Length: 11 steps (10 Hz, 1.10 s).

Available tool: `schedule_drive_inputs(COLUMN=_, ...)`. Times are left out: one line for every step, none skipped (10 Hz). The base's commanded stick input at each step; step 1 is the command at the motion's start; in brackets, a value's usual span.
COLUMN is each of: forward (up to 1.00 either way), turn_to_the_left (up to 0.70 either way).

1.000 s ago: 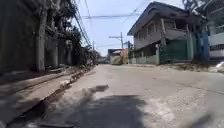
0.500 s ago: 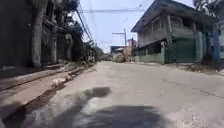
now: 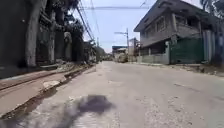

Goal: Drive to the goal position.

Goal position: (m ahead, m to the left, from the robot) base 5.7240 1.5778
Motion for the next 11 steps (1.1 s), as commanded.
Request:
schedule_drive_inputs(forward=1.0, turn_to_the_left=0.27)
schedule_drive_inputs(forward=1.0, turn_to_the_left=0.36)
schedule_drive_inputs(forward=1.0, turn_to_the_left=0.34)
schedule_drive_inputs(forward=1.0, turn_to_the_left=0.14)
schedule_drive_inputs(forward=1.0, turn_to_the_left=0.0)
schedule_drive_inputs(forward=1.0, turn_to_the_left=0.0)
schedule_drive_inputs(forward=1.0, turn_to_the_left=0.0)
schedule_drive_inputs(forward=1.0, turn_to_the_left=0.0)
schedule_drive_inputs(forward=1.0, turn_to_the_left=0.0)
schedule_drive_inputs(forward=1.0, turn_to_the_left=0.0)
schedule_drive_inputs(forward=1.0, turn_to_the_left=0.0)
